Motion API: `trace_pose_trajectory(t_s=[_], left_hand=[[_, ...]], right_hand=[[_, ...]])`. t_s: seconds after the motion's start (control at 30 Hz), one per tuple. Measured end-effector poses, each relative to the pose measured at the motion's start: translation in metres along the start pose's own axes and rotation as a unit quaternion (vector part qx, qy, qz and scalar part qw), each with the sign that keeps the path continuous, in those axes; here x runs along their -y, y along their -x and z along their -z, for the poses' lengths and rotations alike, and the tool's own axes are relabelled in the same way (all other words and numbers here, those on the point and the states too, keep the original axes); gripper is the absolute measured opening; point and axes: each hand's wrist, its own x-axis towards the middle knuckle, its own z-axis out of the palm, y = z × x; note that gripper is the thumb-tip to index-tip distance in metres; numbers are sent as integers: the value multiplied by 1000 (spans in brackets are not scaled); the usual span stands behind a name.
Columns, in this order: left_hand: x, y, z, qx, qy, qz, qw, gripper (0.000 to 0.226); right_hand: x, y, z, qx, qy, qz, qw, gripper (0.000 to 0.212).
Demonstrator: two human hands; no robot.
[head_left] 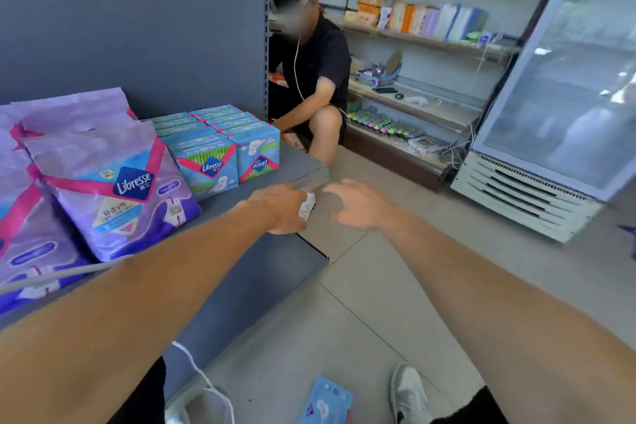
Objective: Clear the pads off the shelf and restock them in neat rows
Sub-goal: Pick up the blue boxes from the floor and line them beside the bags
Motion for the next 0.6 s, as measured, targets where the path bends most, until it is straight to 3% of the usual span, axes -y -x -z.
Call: trace_pose_trajectory(t_s=[0.2,0.43,0.6], left_hand=[[-32,34,-58,48,16,-44,998,45],[-72,52,-165,97,38,-75,992,51],[-92,57,-255,169,51,-74,982,58]], right_hand=[[-9,80,-59,2,-25,-67,997,63],[-29,141,-186,66,-83,-152,983,58],[-43,160,-283,168,-118,-219,954,58]])
